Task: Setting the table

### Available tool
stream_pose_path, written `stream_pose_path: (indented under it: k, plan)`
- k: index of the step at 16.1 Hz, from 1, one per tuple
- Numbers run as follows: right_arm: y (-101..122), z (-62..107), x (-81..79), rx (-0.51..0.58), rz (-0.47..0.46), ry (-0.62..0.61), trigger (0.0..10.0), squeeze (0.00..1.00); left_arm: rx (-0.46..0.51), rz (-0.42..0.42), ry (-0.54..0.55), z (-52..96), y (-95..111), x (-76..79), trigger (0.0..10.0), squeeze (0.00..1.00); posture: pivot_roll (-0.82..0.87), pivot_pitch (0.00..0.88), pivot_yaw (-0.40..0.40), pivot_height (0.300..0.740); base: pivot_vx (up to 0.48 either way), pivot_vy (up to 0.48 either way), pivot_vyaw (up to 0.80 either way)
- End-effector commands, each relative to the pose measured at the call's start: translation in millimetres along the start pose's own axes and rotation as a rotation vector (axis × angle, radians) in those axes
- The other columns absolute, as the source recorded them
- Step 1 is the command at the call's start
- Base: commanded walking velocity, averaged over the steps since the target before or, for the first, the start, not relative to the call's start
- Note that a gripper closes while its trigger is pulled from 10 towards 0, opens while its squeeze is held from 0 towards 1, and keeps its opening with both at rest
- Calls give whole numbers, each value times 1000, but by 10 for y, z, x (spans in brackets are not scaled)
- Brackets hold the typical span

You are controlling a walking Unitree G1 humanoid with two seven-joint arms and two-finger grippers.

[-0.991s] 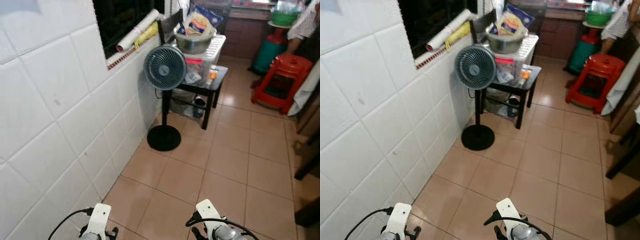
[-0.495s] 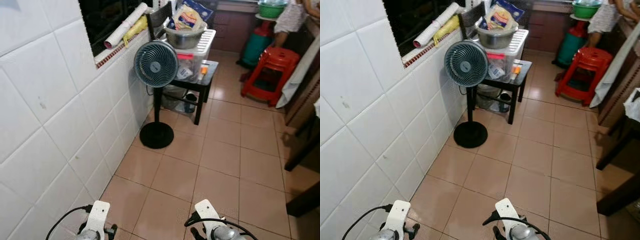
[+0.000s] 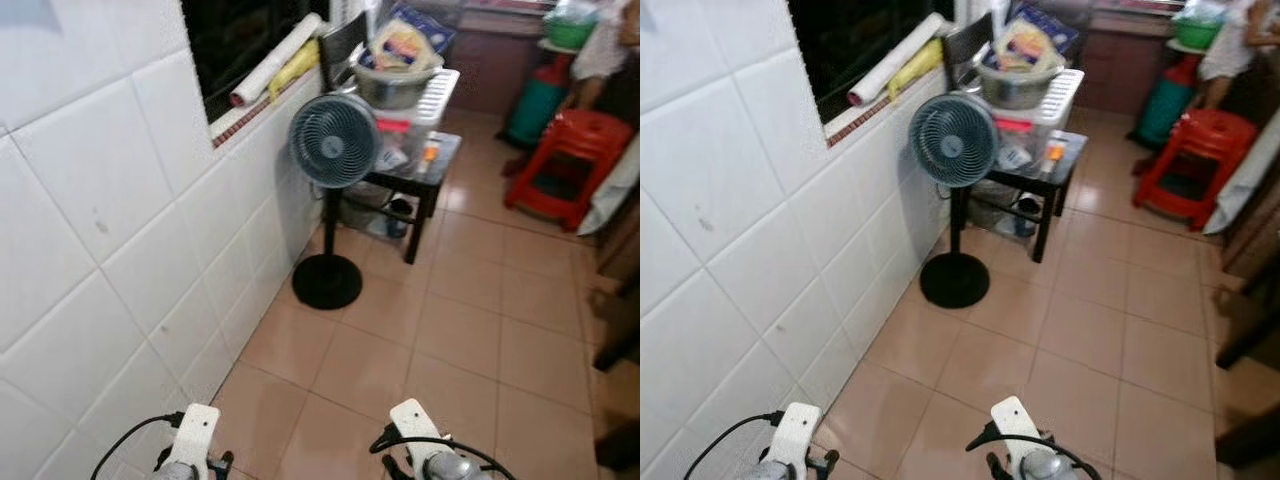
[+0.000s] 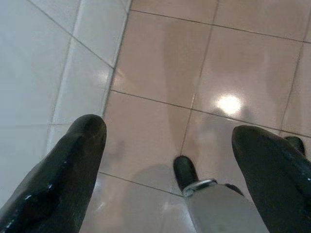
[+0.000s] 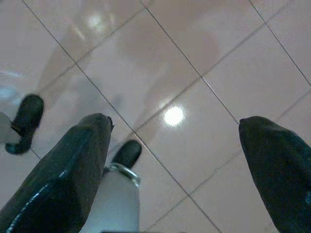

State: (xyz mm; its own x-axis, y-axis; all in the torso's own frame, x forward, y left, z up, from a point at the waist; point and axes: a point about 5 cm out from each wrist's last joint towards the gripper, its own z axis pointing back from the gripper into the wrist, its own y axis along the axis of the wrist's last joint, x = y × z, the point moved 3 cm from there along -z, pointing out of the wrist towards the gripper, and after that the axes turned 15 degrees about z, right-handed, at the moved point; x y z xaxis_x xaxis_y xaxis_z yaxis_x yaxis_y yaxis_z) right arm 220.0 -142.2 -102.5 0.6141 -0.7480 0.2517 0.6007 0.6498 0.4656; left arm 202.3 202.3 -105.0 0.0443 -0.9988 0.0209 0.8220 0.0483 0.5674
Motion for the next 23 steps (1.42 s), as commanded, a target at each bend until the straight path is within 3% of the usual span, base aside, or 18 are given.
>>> stream_pose_path:
  k: [1, 6, 8, 9, 10, 11, 12, 14, 16, 18, 19, 23]
  plan:
    - [-39, 9, 49, -10, -7, -13, 10000, 0, 7, -3, -13, -7, 37, 26, 10000, 0, -15, 0, 3, 740, 416, 0, 0]
    - [-40, 7, 39, -13, -36, -15, 10000, 0, 7, -5, -11, -4, 43, 0, 10000, 0, -17, 0, 7, 740, 418, 0, -658]
    - [-61, 9, 51, -18, -112, -24, 10000, 0, 7, -4, -9, -3, 43, -9, 10000, 0, -16, 0, 7, 740, 401, 0, -606]
    - [-69, 12, 82, -19, -246, -36, 10000, 0, 24, 40, 14, 0, 43, -27, 10000, 0, -15, 0, 7, 740, 0, 0, 0]
    - [-70, 11, 82, -20, -283, -35, 10000, 0, 30, 49, 26, 2, 43, -38, 10000, 0, -14, 0, 7, 740, 0, 0, 0]
    - [-63, 11, 94, -17, -333, -37, 10000, 0, 37, 119, 39, 6, 24, -48, 10000, 0, -15, 0, 8, 740, 0, 0, 0]
    - [-33, 10, 132, -6, -420, -46, 10000, 0, 51, 271, 75, 13, -17, -66, 10000, 0, -14, 0, 8, 740, 0, 0, 0]
    - [25, 6, 160, 12, -472, -46, 10000, 0, 66, 401, 105, 19, -47, -77, 10000, 0, -16, 0, 10, 740, 0, 0, 0]
    - [78, 0, 159, 26, -503, -39, 10000, 0, 68, 468, 135, 23, -72, -89, 10000, 0, -17, 0, 11, 740, 0, 0, 0]
    - [111, -5, 135, 34, -549, -23, 10000, 0, 61, 463, 145, 23, -79, -96, 10000, 0, -18, 0, 13, 740, 0, 0, 0]
    - [134, -7, 128, 45, -537, -15, 10000, 0, 2, 456, 161, 89, -350, -196, 10000, 0, -20, 0, 15, 740, 0, 0, 0]
    - [123, -1, 155, 60, -479, -40, 10000, 0, -59, 400, 175, 131, -524, -226, 10000, 0, -24, 0, 14, 740, 0, 0, 0]
